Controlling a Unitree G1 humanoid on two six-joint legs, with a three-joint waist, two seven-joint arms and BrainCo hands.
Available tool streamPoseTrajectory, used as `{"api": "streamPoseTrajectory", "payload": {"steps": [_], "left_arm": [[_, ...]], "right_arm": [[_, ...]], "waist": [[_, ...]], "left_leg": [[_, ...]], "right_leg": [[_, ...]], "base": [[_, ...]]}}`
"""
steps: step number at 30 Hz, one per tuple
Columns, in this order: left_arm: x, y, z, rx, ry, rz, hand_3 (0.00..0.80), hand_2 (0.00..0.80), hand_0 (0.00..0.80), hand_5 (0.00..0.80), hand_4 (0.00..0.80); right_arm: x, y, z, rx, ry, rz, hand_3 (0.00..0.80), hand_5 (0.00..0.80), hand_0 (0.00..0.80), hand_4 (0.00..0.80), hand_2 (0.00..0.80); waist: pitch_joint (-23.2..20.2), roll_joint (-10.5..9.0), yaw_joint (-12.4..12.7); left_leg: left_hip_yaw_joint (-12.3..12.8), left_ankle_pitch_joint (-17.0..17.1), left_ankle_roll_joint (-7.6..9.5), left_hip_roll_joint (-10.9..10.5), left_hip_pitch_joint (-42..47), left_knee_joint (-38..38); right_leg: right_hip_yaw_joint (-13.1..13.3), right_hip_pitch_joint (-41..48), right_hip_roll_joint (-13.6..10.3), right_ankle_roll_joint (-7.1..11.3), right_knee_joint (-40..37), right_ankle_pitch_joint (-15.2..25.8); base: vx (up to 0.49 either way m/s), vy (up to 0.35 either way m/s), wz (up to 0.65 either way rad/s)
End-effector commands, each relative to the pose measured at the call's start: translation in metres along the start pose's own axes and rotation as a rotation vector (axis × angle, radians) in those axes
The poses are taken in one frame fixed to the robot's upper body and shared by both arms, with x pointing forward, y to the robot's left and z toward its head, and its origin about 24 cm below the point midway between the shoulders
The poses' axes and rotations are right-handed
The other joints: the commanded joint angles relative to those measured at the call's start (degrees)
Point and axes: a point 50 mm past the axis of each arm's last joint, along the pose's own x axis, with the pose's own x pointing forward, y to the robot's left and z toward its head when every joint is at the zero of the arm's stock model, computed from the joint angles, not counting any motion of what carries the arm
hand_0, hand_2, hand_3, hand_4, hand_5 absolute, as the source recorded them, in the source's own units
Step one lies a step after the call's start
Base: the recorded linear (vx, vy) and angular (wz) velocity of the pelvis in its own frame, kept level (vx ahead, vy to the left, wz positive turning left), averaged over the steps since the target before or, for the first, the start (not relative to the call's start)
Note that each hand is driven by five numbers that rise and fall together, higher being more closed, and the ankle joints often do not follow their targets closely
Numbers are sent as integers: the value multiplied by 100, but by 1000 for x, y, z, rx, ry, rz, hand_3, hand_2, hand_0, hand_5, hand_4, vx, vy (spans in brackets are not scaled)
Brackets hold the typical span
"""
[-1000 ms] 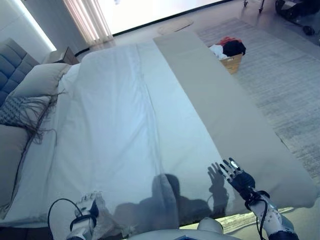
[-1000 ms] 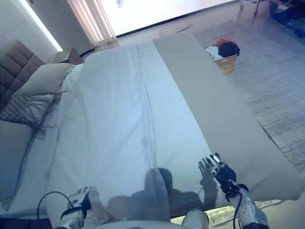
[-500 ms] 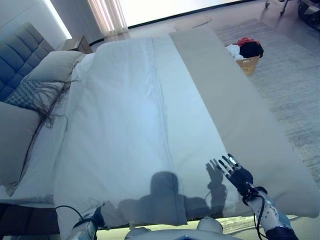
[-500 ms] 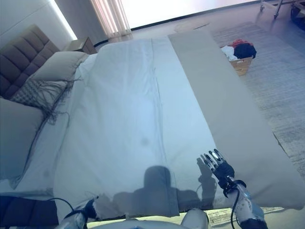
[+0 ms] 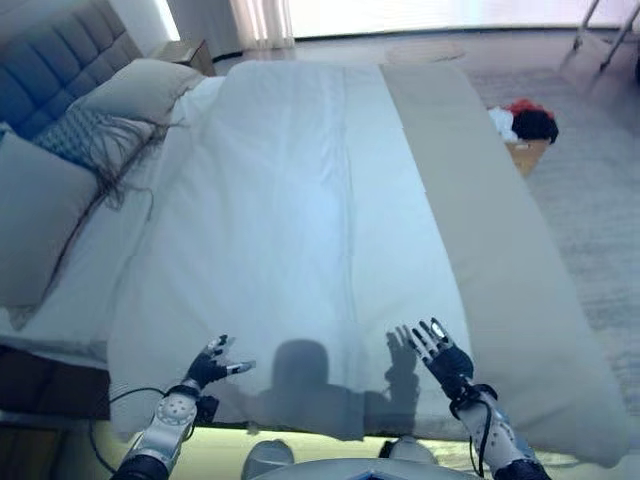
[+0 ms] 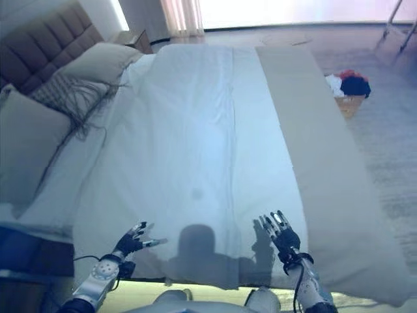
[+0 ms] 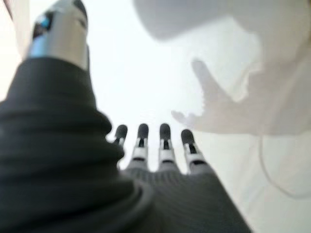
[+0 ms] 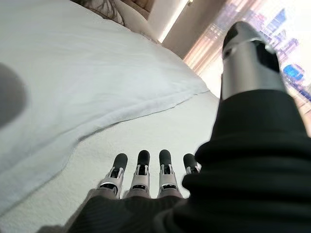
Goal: Make the bed neatly
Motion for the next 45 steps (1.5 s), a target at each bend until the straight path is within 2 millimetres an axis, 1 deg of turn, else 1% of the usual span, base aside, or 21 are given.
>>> {"api": "streamPoseTrajectory", "payload": {"steps": [1,3,4,7,8,10,14,16,19,21,23,26,27,28,31,33,36,39,41,42,45], "left_arm": [[7,30,37,-24,-177,108,0,0,0,0,0],[5,28,36,-45,-180,112,0,0,0,0,0],[4,26,34,-70,-180,110,0,0,0,0,0],[-1,20,24,-92,-171,107,0,0,0,0,0],[-2,18,21,-93,-170,107,0,0,0,0,0],[-5,16,17,-99,-173,104,0,0,0,0,0],[-5,11,22,-75,-207,72,0,0,0,0,0],[-3,9,29,-35,-232,50,0,0,0,0,0],[3,8,36,-6,-245,42,0,0,0,0,0],[6,7,38,-1,-243,46,0,0,0,0,0],[11,8,41,3,-229,63,0,0,0,0,0],[10,14,35,38,-186,116,0,0,0,0,0],[7,21,32,19,-173,156,0,0,0,0,0],[5,28,30,0,-156,198,0,0,0,0,0],[5,41,30,23,-154,275,0,0,0,0,0],[8,44,31,25,-147,301,0,0,0,0,0],[17,46,41,36,-133,353,0,0,0,0,0],[21,43,34,49,-71,413,0,0,0,0,0],[21,41,30,105,-47,455,0,0,0,0,0],[21,43,30,143,-35,497,0,0,0,0,0],[19,47,21,246,21,571,0,0,0,0,0]], "right_arm": [[11,22,16,94,-100,54,0,0,0,0,0],[6,16,14,95,-79,25,0,0,0,0,0],[4,12,12,89,-73,14,0,0,0,0,0],[1,9,11,97,-71,29,0,0,0,0,0],[1,9,11,99,-72,30,0,0,0,0,0],[0,5,12,97,-70,16,0,0,0,0,0],[-5,-5,18,78,-78,-26,0,0,0,0,0],[-6,-7,21,69,-89,-30,0,0,0,0,0],[-1,0,27,55,-100,-10,0,0,0,0,0],[3,6,29,51,-102,4,0,0,0,0,0],[11,23,29,45,-93,49,0,0,0,0,0],[16,35,19,95,-53,79,0,0,0,0,0],[17,39,13,100,-24,101,0,0,0,0,0],[17,41,7,106,-3,119,0,0,0,0,0],[12,45,-10,121,17,154,0,0,0,0,0],[11,42,-13,124,18,143,0,0,0,0,0],[14,45,-14,144,6,151,0,0,0,0,0],[22,50,-17,121,41,161,0,0,0,0,0],[24,51,-16,95,69,164,0,0,0,0,0],[23,50,-15,78,87,173,0,0,0,0,0],[22,41,-10,48,85,135,0,0,0,0,0]], "waist": [[252,-285,124],[254,-331,115],[259,-386,86],[332,-461,-14],[347,-461,-61],[311,-359,-211],[212,-44,-458],[177,96,-576],[250,242,-684],[299,251,-699],[410,202,-712],[461,142,-665],[469,158,-659],[453,210,-641],[307,318,-574],[238,329,-546],[97,149,-412],[19,22,-313],[35,42,-301],[27,46,-263],[81,18,-198]], "left_leg": [[-167,707,-291,-268,-734,-293],[-202,660,-299,-232,-785,-201],[-266,399,-337,-252,-725,25],[-392,24,-299,-155,-706,877],[-363,146,-232,-99,-707,957],[-413,242,-256,113,-411,842],[-540,700,-549,801,158,255],[-627,737,-746,1089,418,31],[-681,757,-889,1264,555,-106],[-728,624,-913,1207,548,-30],[-665,-105,-796,803,437,454],[-615,-637,-451,85,396,779],[-495,-688,-331,-35,527,633],[-366,-660,-224,-109,578,470],[-271,-438,19,-279,405,179],[-312,-369,77,-333,350,110],[-541,-269,178,-442,177,102],[-584,13,-73,-279,167,-101],[-583,337,-314,5,151,-255],[-628,606,-491,259,41,-400],[-681,647,-605,469,-159,-259]], "right_leg": [[-211,1520,253,638,-2336,1514],[-249,1510,275,579,-2344,1494],[-212,1534,255,571,-2328,1412],[-131,1381,139,461,-2174,1474],[-136,1274,83,405,-2120,1578],[33,1152,42,396,-1947,1556],[252,940,-158,470,-1527,1387],[370,799,-392,600,-1214,1250],[482,519,-847,776,-723,1270],[552,460,-1075,908,-631,1311],[537,532,-1771,1190,-822,1785],[509,533,-2292,1400,-1453,2873],[524,349,-2267,1471,-1371,3140],[572,203,-2170,1462,-1129,3095],[590,187,-1670,1276,-357,2645],[540,232,-1509,1126,-213,2518],[381,626,-1057,904,-537,2224],[130,1044,-616,837,-1349,1889],[63,1269,-406,836,-1617,1603],[15,1410,-289,814,-1872,1480],[-154,1491,-259,747,-1963,1358]], "base": [[-123,-165,9],[-75,-117,-18],[-23,-78,-15],[-91,11,-19],[-119,122,-64],[-63,214,-74],[9,377,-18],[21,479,-15],[-70,553,13],[-8,544,26],[-5,684,31],[-18,481,5],[-138,470,-18],[-199,395,-41],[-229,313,-49],[-160,94,5],[-169,-127,16],[-115,-193,20],[-101,-115,-1],[-98,-82,-3],[-114,-57,-11]]}}
